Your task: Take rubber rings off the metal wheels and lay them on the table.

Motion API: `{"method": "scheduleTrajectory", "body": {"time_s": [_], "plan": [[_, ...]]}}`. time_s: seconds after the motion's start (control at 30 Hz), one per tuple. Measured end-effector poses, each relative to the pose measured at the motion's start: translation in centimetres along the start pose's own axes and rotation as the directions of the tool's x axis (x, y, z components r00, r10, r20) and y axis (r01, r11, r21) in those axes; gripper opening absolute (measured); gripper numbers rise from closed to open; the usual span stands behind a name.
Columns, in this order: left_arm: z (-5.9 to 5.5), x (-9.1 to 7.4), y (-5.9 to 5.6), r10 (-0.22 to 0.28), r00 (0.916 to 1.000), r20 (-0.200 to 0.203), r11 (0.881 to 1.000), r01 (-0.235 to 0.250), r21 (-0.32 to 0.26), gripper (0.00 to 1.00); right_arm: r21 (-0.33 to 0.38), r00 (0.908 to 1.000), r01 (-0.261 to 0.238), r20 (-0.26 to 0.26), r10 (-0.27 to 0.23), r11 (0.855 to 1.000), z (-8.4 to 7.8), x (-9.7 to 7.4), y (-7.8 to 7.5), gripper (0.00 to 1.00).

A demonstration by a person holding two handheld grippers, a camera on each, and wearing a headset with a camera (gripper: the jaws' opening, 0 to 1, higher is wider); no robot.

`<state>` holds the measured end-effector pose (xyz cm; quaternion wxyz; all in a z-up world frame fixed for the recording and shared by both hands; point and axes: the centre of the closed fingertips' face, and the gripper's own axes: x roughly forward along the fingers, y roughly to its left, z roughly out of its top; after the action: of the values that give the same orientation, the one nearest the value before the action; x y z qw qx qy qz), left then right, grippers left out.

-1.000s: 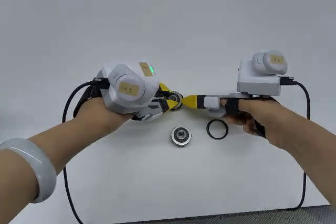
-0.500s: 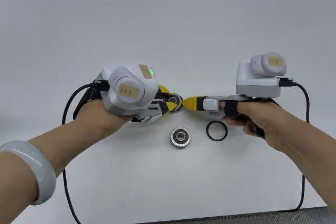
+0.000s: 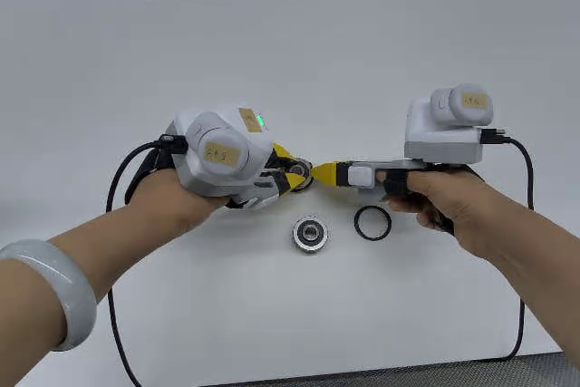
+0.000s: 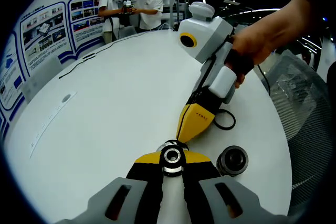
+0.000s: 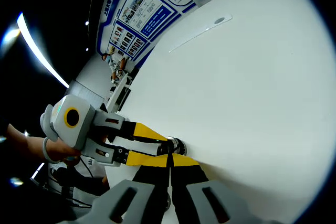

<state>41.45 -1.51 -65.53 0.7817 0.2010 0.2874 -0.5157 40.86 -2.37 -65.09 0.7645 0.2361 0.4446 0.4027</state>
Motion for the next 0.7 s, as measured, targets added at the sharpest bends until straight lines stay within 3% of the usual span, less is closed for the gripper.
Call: {"method": "scheduleTrajectory", "body": {"time_s": [0.7], "plan": [[0.0, 0.0, 0.0, -0.005, 1.0, 0.0, 1.0, 0.005, 0.002, 0.13, 0.01, 0.9992, -0.039, 0.012, 0.038, 0.999, 0.3, 0.2, 1.5, 0.01]]}}
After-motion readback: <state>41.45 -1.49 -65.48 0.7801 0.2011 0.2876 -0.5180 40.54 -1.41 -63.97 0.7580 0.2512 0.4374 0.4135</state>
